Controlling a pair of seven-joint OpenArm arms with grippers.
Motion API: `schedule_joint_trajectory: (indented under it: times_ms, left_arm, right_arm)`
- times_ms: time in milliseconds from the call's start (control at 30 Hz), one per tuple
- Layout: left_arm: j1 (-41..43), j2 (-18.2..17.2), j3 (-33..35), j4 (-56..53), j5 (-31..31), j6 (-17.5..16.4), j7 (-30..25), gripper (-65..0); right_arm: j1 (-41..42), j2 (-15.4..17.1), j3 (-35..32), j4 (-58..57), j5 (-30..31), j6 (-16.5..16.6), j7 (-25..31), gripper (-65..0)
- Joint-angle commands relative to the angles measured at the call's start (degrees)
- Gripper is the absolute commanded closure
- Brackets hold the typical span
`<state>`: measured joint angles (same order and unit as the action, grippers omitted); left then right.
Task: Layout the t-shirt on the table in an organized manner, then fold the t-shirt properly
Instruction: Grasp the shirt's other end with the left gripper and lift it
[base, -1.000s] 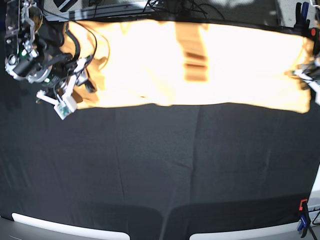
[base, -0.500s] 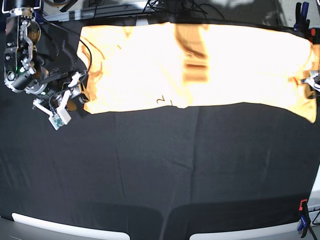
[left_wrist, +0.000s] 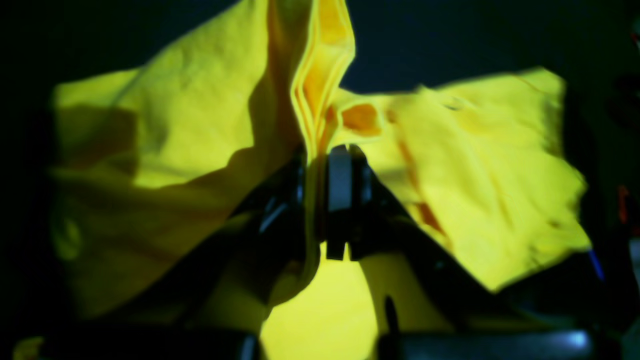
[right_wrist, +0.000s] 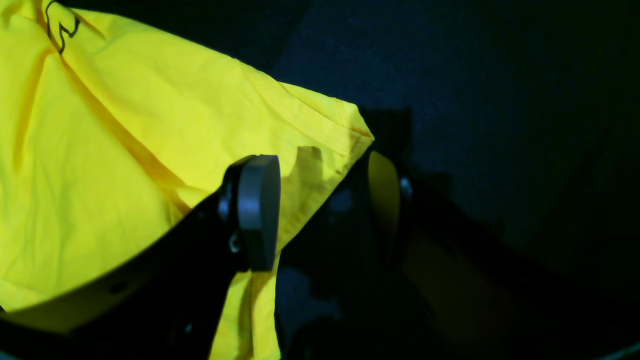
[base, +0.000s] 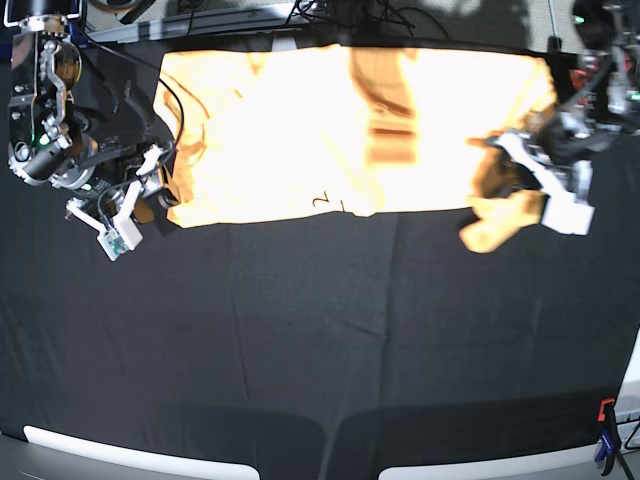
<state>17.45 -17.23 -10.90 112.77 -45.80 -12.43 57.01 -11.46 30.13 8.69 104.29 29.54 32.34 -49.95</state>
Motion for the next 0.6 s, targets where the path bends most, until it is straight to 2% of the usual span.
schedule_joint_trajectory:
  times_ms: [0, 233, 433, 500, 567]
  left_arm:
    - [-0.35, 0.33, 1.07, 0.96, -0.09, 0.44, -1.79, 0.0]
    - [-0.48, 4.85, 8.37, 0.96, 6.03, 2.89, -4.81, 0.0]
    - [-0.46, 5.16, 11.87, 0.94, 6.75, 2.80, -5.99, -0.5]
    - [-0.48, 5.16, 12.96, 0.94, 5.42, 2.16, -7.10, -14.9]
    - [-0.52, 5.16, 13.68, 0.96, 2.62, -3.10, -7.65, -24.9]
  right_arm:
    - [0.70, 0.81, 0.42, 0.83, 0.39, 0.00, 1.11, -28.1]
    - [0.68, 0.81, 0.42, 0.83, 0.42, -0.02, 1.07, -28.1]
    - [0.68, 0.81, 0.42, 0.83, 0.42, 0.00, 1.09, -28.1]
    - [0.70, 0.81, 0.42, 0.83, 0.42, 0.00, 1.09, -28.1]
    - [0.70, 0.81, 0.42, 0.83, 0.42, 0.00, 1.09, -28.1]
